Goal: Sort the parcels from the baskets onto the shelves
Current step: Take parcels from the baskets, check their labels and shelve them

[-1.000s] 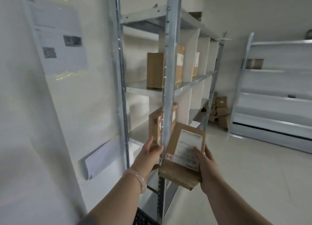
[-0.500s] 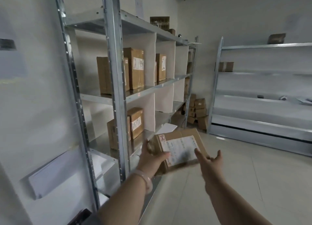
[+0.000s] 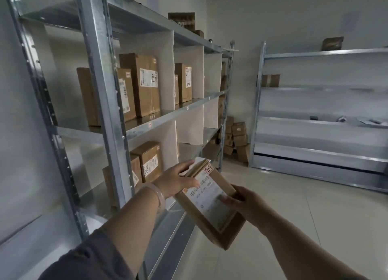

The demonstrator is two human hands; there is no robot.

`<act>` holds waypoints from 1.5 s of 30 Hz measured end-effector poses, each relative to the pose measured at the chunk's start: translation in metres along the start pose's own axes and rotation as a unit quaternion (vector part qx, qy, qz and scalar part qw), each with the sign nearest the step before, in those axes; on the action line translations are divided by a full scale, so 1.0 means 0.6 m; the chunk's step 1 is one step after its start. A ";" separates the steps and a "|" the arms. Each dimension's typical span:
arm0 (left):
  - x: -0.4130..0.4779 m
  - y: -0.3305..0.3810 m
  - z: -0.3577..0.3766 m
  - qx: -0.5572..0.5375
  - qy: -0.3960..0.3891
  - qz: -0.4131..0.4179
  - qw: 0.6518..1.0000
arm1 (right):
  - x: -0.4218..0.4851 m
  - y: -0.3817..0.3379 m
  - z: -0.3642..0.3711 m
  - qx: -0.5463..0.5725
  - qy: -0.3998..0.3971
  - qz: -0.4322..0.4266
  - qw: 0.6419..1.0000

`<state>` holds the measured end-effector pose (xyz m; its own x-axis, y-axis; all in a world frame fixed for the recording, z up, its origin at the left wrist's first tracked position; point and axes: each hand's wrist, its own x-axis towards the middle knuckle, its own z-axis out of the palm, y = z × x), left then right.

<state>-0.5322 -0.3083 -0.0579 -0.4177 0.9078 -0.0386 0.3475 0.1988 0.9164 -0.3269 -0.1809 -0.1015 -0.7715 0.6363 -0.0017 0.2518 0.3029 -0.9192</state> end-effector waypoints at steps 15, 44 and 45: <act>0.330 0.005 0.151 -0.140 0.129 0.058 0.980 | 0.286 0.074 -0.100 0.190 0.177 -0.026 0.965; 0.909 -0.071 0.023 -0.139 0.339 -0.012 0.930 | 1.025 0.157 -0.234 0.139 -0.070 -0.128 0.979; 0.924 -0.075 0.010 -0.140 0.344 -0.014 0.929 | 1.047 0.155 -0.231 0.130 -0.072 -0.130 0.980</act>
<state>-0.7740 0.1882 -0.1231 -0.8936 0.4348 0.1116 0.1368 0.0270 0.9902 -0.7069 0.3451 -0.1336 -0.8694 0.4487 0.2071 -0.1066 0.2389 -0.9652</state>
